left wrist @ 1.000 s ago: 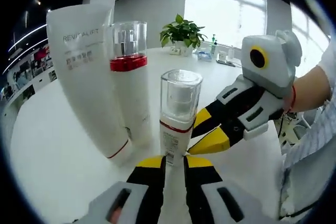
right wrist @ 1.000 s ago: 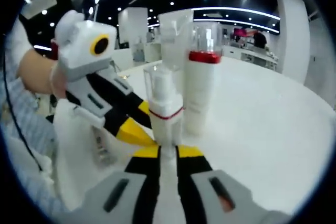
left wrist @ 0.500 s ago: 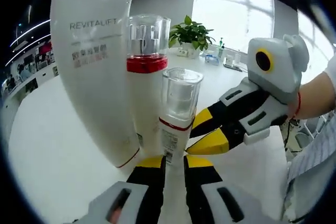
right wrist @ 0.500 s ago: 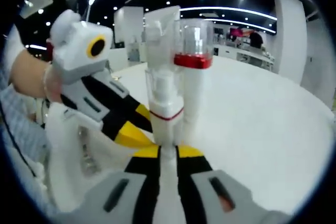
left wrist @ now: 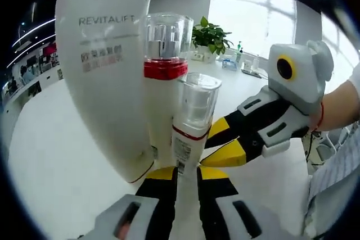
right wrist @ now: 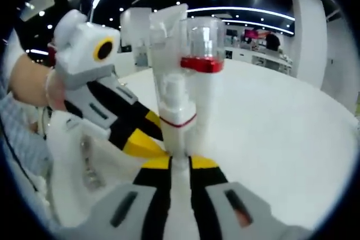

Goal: Arrange the skincare products in the storage area until every visible bottle or jar stands upright without overlapping.

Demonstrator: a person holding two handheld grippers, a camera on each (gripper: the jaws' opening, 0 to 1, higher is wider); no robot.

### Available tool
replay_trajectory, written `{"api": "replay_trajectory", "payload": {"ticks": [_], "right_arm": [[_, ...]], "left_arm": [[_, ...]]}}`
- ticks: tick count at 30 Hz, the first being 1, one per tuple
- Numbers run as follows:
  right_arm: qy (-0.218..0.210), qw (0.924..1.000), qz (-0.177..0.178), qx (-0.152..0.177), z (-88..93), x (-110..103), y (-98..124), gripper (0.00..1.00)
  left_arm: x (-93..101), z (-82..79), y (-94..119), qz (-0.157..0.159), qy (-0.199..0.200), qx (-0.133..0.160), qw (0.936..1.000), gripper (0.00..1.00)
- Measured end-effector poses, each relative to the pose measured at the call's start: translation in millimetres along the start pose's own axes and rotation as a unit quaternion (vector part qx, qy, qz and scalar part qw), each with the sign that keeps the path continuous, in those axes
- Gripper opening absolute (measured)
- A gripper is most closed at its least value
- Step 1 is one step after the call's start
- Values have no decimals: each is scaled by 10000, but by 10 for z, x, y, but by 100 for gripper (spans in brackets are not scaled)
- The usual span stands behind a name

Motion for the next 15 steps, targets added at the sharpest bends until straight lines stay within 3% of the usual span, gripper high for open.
{"api": "replay_trajectory", "payload": {"ticks": [7, 15], "right_arm": [[-228, 9997, -25, 94, 14, -7, 88, 17], [-315, 9990, -174, 268, 13, -183, 242, 19]], "left_arm": [[-63, 66, 212, -65, 8, 56, 10000, 16], [-126, 20, 602, -184, 73, 508, 9985, 18]]}}
Point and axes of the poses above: the point that each gripper's makers call its tool centre point, and the gripper's own axes: y roughly backward along the fingers, x roughly to its right, z roughly out of its underside, the point moved 8 cm from there along y, roughly backward along the fingers, and after that the axes turned 4 degrees about -z, right-handed, at the moved point
